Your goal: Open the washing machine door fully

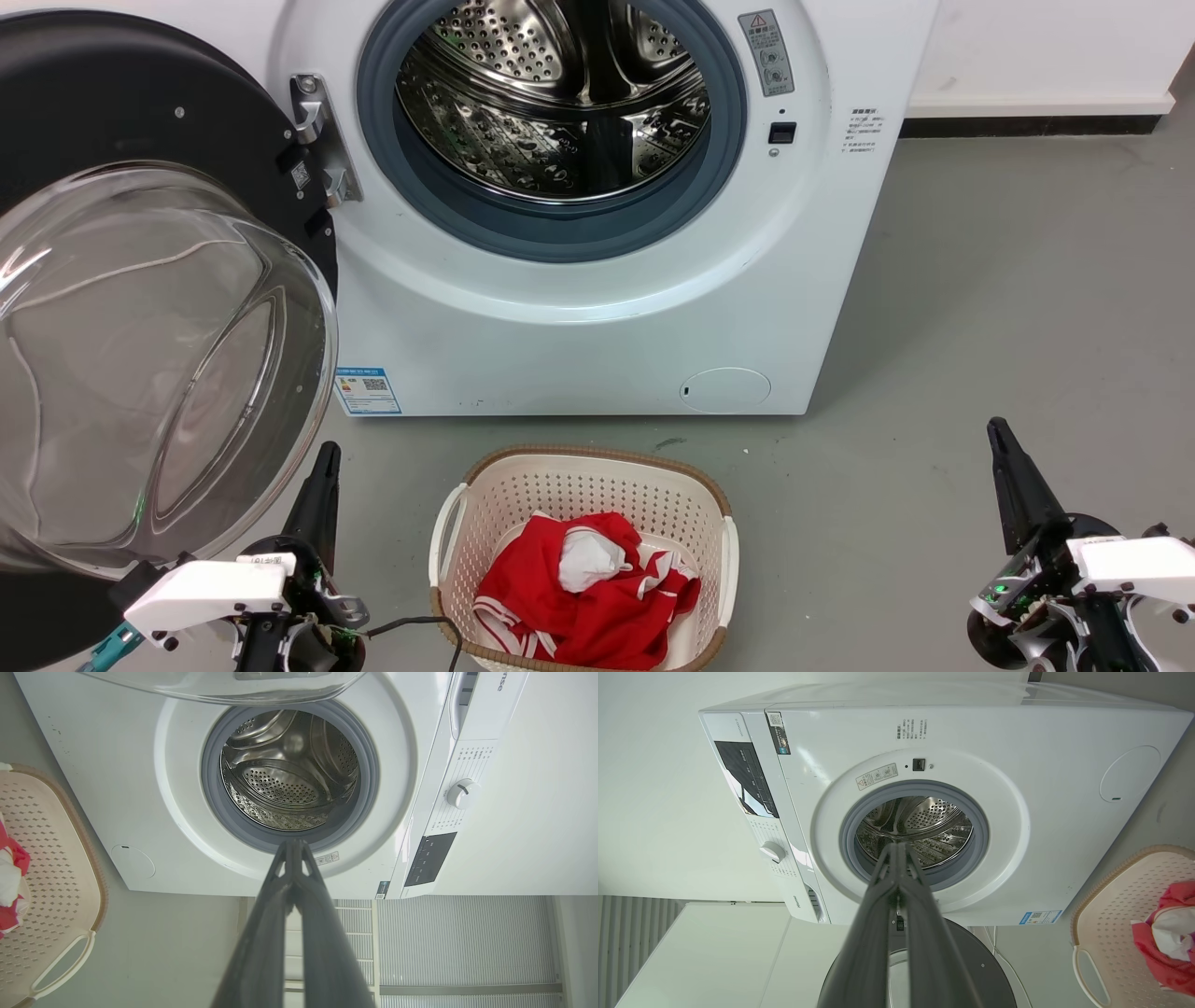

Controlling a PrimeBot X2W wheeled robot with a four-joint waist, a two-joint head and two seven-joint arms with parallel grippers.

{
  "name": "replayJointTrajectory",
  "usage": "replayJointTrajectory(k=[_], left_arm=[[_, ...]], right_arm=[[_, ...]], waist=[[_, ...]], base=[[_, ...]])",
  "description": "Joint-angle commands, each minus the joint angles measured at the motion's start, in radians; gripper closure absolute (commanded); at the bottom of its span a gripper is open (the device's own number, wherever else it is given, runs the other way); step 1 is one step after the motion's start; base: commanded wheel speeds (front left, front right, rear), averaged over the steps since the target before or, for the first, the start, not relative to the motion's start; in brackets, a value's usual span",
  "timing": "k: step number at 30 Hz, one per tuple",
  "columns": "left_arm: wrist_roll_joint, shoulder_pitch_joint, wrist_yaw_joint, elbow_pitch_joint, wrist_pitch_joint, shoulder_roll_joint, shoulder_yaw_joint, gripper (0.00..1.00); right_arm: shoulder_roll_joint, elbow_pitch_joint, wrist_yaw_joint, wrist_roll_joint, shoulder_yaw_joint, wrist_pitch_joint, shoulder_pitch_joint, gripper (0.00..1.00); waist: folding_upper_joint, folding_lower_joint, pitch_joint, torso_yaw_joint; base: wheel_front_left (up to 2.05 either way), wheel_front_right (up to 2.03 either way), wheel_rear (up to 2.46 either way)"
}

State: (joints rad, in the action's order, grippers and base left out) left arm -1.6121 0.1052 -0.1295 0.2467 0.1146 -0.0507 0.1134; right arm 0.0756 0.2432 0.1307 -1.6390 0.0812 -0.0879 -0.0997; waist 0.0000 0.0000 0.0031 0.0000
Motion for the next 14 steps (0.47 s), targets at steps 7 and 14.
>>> replayJointTrajectory(k=[7,14], left_arm=[[-0.001,0.008,-0.004,0.001,0.003,0.001,0.003,1.00],[-0.001,0.008,-0.004,0.001,0.003,0.001,0.003,1.00]], right_arm=[[-0.005,0.002,0.000,0.002,0.004,-0.005,-0.012,1.00],[-0.006,0.002,0.000,0.005,0.007,-0.007,-0.013,1.00]], waist=[[0.0000,0.0000,0.000,0.000],[0.0000,0.0000,0.000,0.000]], base=[[0.00,0.00,0.00],[0.00,0.00,0.00]])
